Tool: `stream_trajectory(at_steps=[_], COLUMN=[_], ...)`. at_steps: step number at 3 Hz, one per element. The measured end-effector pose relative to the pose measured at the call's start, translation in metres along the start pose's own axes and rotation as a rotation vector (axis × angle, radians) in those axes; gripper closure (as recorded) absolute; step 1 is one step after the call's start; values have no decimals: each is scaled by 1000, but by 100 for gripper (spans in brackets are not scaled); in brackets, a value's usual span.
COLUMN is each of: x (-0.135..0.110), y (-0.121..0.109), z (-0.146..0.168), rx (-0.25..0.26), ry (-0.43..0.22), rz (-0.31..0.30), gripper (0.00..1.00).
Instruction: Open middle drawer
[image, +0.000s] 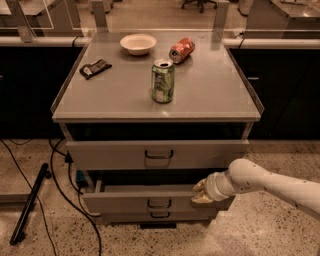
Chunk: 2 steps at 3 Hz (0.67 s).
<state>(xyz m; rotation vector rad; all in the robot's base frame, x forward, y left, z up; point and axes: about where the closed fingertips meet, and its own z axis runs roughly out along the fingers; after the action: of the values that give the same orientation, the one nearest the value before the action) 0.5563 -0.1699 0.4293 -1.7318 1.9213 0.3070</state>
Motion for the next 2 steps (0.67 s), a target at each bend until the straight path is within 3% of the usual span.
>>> stream_trajectory(at_steps=[1,2], x=[0,-1], y=[10,31], z=[-2,-7], rx=[-26,-95], ry=[-3,-20], rz=[3,15], gripper=[100,100])
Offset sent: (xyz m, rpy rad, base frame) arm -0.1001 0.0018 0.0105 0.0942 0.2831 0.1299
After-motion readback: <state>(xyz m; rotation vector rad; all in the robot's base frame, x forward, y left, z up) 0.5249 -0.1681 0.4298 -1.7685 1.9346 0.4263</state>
